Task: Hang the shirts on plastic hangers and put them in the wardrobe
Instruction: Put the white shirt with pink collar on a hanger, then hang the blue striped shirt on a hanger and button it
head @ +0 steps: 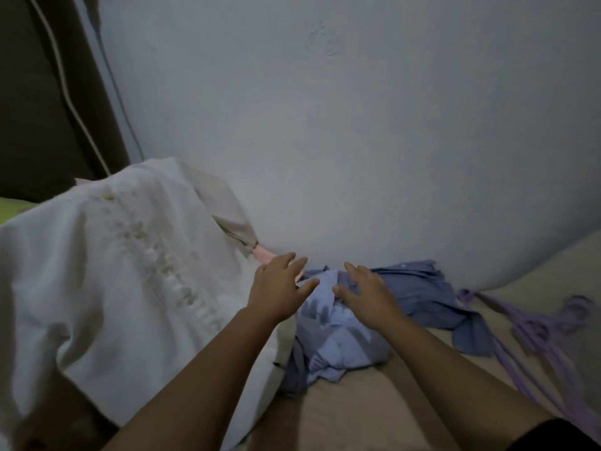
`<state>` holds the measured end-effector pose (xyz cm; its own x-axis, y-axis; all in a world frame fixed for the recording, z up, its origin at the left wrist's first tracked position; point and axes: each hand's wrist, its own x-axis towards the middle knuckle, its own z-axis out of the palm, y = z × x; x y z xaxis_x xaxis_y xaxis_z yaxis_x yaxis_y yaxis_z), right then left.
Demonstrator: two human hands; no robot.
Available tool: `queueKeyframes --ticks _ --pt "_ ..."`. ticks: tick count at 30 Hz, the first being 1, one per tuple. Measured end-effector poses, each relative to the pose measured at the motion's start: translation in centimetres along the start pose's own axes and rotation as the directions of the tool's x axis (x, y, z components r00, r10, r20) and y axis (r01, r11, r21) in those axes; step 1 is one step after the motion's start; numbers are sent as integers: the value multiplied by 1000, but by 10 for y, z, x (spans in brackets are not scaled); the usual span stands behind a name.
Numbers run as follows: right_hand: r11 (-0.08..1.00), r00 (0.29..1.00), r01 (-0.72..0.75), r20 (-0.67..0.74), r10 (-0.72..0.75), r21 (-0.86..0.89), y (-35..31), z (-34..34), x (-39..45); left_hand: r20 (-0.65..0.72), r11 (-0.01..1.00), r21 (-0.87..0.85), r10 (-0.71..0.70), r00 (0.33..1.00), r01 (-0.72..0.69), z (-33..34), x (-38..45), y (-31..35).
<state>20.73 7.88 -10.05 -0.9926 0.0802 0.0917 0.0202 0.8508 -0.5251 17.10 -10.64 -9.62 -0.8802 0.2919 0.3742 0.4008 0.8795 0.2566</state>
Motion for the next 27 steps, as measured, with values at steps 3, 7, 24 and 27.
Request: queueKeyframes --ticks 3,7,24,27 --pt "997 998 -69 -15 69 -16 44 -10 -9 59 997 -57 46 997 -43 29 9 21" --pt "991 991 -135 -21 135 -3 91 -19 -8 92 989 -121 94 991 -83 67 28 47" --pt "980 969 -188 -153 195 62 224 -2 139 202 943 -322 152 967 -81 226 150 80" --pt "976 941 -196 -261 214 94 240 3 157 205 932 -340 203 957 -125 250 167 89"
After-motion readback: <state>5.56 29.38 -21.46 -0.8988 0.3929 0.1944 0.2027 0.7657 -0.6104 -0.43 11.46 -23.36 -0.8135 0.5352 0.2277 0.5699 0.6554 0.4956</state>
